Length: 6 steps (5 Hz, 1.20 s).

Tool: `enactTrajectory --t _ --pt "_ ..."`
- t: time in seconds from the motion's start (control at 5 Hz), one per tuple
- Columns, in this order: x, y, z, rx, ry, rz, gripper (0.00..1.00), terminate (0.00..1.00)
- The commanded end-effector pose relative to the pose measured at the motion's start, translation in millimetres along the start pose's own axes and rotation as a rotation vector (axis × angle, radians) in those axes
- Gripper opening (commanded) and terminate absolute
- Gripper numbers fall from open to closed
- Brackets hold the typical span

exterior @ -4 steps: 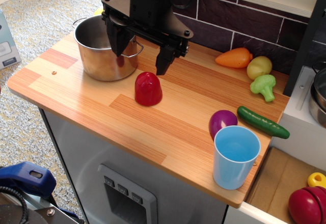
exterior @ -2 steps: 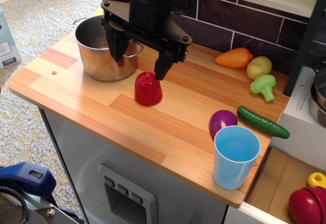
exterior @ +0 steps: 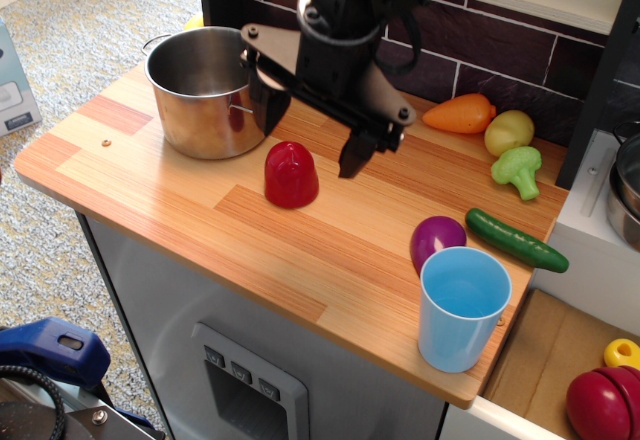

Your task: Put sweet potato in pot

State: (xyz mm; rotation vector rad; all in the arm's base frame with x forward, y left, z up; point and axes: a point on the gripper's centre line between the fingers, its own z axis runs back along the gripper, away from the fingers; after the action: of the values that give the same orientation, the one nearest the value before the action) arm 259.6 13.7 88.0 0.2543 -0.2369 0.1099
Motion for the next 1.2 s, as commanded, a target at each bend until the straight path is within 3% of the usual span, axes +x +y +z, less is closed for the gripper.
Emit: enactTrajectory --t 0.0,0.6,1.0 --pt "8 5 -11 0.0 -0.049 -0.013 1.0 0.0" --pt "43 19 -41 -0.007 -0.021 -0.018 1.0 0.0" --pt "35 16 -61 -0.028 -0.088 0.017 1.0 0.0"
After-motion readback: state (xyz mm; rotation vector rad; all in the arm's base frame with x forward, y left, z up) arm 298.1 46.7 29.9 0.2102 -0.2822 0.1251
